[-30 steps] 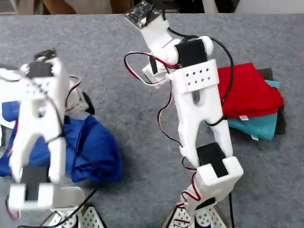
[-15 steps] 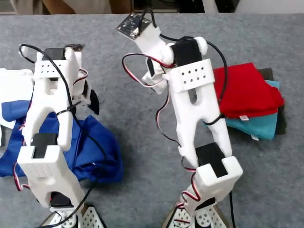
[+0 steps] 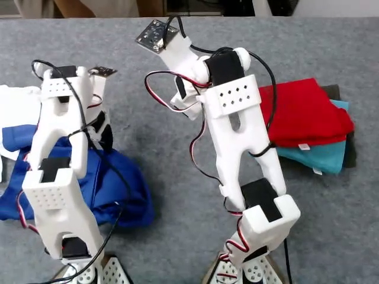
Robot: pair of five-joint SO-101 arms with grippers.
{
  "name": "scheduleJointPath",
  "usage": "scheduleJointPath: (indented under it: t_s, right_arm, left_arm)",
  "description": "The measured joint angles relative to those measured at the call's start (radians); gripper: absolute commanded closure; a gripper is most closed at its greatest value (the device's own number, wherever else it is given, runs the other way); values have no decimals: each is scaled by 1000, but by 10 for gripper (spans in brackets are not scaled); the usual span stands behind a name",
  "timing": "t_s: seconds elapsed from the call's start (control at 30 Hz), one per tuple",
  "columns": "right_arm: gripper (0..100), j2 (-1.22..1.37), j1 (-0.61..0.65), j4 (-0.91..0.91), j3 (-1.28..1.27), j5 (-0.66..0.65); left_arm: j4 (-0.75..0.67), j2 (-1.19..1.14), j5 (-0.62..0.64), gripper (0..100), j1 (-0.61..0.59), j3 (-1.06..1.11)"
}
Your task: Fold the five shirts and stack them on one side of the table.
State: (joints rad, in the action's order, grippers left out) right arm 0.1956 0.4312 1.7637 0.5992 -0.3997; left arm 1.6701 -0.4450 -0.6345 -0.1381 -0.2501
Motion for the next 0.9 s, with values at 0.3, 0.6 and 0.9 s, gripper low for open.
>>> scheduleJointPath:
  t_s: [0.3, 0.6, 0.9]
  right_arm:
    - [954, 32, -2, -2, 0, 0]
    - [954, 37, -2, -15, 0, 0]
    - [954, 37, -2, -15, 0, 0]
  left_arm:
    - [58, -9, -28, 832, 78, 0]
    - [58, -9, -34, 922, 78, 0]
    - [60, -9, -34, 982, 78, 0]
